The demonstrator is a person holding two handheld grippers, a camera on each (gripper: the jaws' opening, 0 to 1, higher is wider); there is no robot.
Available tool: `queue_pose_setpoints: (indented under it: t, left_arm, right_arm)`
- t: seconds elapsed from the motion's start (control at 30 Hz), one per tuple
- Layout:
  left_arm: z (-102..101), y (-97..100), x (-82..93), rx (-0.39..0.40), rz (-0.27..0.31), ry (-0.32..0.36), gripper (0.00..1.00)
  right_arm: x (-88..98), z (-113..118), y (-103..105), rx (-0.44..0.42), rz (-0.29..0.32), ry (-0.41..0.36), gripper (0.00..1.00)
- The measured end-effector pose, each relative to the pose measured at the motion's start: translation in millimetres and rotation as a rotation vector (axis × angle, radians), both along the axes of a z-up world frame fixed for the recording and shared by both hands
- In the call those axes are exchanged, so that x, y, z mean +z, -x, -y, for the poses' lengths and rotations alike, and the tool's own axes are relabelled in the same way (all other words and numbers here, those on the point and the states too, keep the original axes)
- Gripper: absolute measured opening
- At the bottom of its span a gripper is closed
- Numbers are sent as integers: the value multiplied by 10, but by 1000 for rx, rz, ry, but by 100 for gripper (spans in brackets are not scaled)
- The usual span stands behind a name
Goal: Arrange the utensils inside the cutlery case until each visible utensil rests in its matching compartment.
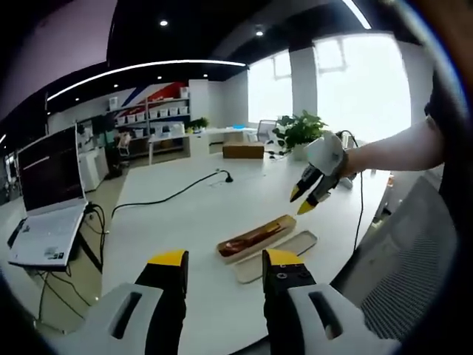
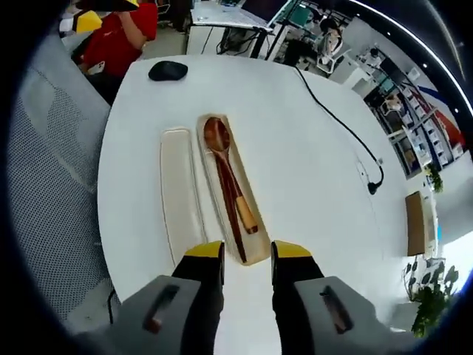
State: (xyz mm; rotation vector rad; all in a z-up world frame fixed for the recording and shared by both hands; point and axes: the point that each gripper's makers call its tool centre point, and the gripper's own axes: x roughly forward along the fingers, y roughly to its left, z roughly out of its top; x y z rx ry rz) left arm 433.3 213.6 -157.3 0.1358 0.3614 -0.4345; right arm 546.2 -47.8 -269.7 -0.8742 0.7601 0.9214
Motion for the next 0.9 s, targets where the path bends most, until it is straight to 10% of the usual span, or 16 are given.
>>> queue_pose_setpoints:
  t: [0.9]
  left_arm:
    - [208,169,-232,-122,-92,-58,53]
  right_arm:
    - [243,266,904,-39,-32,-246,34]
